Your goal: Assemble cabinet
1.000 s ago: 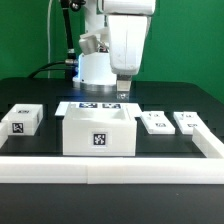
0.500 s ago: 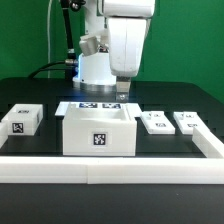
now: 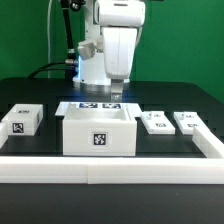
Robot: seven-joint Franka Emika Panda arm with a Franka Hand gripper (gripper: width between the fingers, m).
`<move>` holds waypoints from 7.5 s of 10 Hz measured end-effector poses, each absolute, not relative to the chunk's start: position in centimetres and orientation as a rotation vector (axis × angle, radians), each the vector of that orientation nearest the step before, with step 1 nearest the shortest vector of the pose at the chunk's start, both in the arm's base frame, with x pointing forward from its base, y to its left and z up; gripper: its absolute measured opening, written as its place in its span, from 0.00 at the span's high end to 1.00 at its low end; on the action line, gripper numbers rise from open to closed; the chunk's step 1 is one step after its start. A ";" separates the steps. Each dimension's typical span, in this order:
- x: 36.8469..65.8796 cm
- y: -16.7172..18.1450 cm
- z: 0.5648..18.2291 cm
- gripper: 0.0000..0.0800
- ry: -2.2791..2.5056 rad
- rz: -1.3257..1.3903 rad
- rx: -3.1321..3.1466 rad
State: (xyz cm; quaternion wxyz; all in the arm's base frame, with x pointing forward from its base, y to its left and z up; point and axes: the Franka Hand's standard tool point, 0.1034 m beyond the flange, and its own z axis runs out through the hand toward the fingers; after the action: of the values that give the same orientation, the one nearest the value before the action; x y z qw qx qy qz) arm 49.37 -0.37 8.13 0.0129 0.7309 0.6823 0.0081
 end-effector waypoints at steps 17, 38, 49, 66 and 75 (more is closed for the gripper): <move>42.9 0.0 2.6 0.43 2.158 -0.018 2.326; 48.0 6.3 2.7 0.96 2.269 0.040 2.194; 51.4 11.4 2.7 0.96 2.271 0.061 2.198; 48.9 11.4 6.9 0.00 2.161 0.079 2.261; 42.7 14.9 5.6 0.00 2.025 0.107 2.422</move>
Offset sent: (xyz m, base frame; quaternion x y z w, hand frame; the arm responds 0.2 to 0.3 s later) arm -0.0390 0.0021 -0.0090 0.0016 0.0203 -0.0005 0.9998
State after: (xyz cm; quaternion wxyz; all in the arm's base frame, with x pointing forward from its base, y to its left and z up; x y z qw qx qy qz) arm 42.73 14.86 5.64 -0.0086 0.7667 0.6410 0.0340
